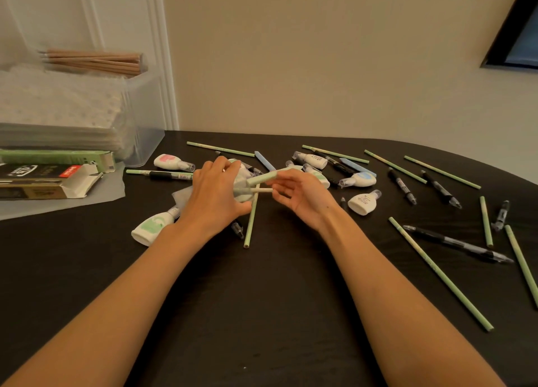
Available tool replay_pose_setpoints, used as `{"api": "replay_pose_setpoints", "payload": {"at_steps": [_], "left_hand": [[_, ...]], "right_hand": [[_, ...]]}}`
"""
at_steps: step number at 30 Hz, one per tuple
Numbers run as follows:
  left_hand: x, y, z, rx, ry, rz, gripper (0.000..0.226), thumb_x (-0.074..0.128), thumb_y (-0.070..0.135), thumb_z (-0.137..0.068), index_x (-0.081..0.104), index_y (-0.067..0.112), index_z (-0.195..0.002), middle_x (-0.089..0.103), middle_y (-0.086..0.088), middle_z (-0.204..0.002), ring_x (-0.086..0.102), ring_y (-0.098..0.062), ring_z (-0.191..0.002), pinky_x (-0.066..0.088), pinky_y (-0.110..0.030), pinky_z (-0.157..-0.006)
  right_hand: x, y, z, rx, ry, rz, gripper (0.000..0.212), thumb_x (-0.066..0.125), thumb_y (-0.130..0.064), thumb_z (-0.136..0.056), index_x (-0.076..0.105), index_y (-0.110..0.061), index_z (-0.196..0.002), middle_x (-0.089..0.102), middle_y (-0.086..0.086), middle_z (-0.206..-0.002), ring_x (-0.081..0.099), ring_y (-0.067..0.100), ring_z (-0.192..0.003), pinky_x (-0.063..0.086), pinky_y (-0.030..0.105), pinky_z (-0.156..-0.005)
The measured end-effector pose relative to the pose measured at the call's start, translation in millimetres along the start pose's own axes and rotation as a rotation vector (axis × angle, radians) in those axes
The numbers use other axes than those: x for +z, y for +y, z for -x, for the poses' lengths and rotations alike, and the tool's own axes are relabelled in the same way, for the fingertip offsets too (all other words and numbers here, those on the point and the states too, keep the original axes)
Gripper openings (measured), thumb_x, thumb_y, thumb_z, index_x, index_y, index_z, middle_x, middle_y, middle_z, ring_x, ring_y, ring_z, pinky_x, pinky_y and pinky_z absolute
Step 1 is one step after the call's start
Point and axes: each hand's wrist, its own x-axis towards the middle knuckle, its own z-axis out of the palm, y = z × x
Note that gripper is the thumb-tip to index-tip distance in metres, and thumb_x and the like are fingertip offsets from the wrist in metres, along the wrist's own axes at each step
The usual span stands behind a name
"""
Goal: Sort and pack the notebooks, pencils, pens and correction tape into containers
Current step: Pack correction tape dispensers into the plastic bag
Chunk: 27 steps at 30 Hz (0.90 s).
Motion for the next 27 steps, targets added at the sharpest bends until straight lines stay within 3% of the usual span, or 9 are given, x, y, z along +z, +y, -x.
{"api": "replay_pose_setpoints", "payload": {"at_steps": [7, 10, 12, 16, 21, 27], "left_hand": [[3, 1, 1, 0.047, -0.011, -0.02, 0.072, 0.069, 0.036, -0.079, 0.038, 0.015, -0.14, 0.043, -0.004, -0.13, 0.039, -0.02, -0.117, 0.029, -0.031, -0.099], [2, -1, 1, 0.027, 0.031, -0.008, 0.071, 0.068, 0.037, -0.08, 0.038, 0.013, -0.14, 0.044, -0.005, -0.128, 0.039, -0.02, -0.116, 0.029, -0.031, -0.099], [2, -1, 2, 0.022, 0.039, -0.014, 0.071, 0.067, 0.037, -0.08, 0.038, 0.013, -0.14, 0.044, -0.005, -0.128, 0.039, -0.02, -0.117, 0.028, -0.031, -0.098], [2, -2, 2, 0.02, 0.049, 0.001, 0.071, 0.068, 0.036, -0.079, 0.039, 0.012, -0.14, 0.044, -0.005, -0.127, 0.039, -0.021, -0.116, 0.027, -0.031, -0.098], [1, 0, 1, 0.023, 0.033, 0.019, 0.073, 0.068, 0.035, -0.08, 0.036, 0.013, -0.142, 0.043, -0.005, -0.13, 0.038, -0.019, -0.119, 0.029, -0.031, -0.1], [-5, 6, 0, 0.037, 0.052, 0.115, 0.073, 0.07, 0.031, -0.079, 0.037, 0.012, -0.141, 0.044, -0.005, -0.13, 0.039, -0.02, -0.118, 0.031, -0.031, -0.1]], "right_hand": [[5, 2, 3, 0.019, -0.151, 0.158, 0.013, 0.053, -0.005, -0.09, 0.063, -0.001, -0.098, 0.068, 0.008, -0.09, 0.066, 0.013, -0.079, 0.056, 0.023, -0.072], [6, 1, 2, 0.02, -0.185, 0.049, 0.029, 0.042, -0.018, -0.097, 0.061, 0.001, -0.108, 0.068, 0.011, -0.1, 0.066, 0.019, -0.09, 0.057, 0.026, -0.078], [6, 1, 2, -0.006, -0.152, 0.017, 0.029, 0.037, -0.015, -0.098, 0.059, 0.001, -0.109, 0.066, 0.015, -0.101, 0.067, 0.022, -0.09, 0.057, 0.027, -0.079], [5, 0, 3, -0.097, -0.102, 0.113, 0.012, 0.043, -0.008, -0.097, 0.054, -0.006, -0.095, 0.068, 0.014, -0.091, 0.071, 0.021, -0.08, 0.058, 0.024, -0.07], [8, 4, 5, -0.164, -0.117, 0.592, 0.012, 0.057, -0.009, -0.09, 0.064, -0.015, -0.083, 0.066, -0.002, -0.095, 0.061, 0.011, -0.092, 0.048, 0.024, -0.073], [5, -2, 4, -0.184, -0.143, 0.5, 0.015, 0.061, -0.005, -0.086, 0.07, -0.017, -0.083, 0.067, -0.002, -0.091, 0.06, 0.012, -0.091, 0.049, 0.026, -0.079]]}}
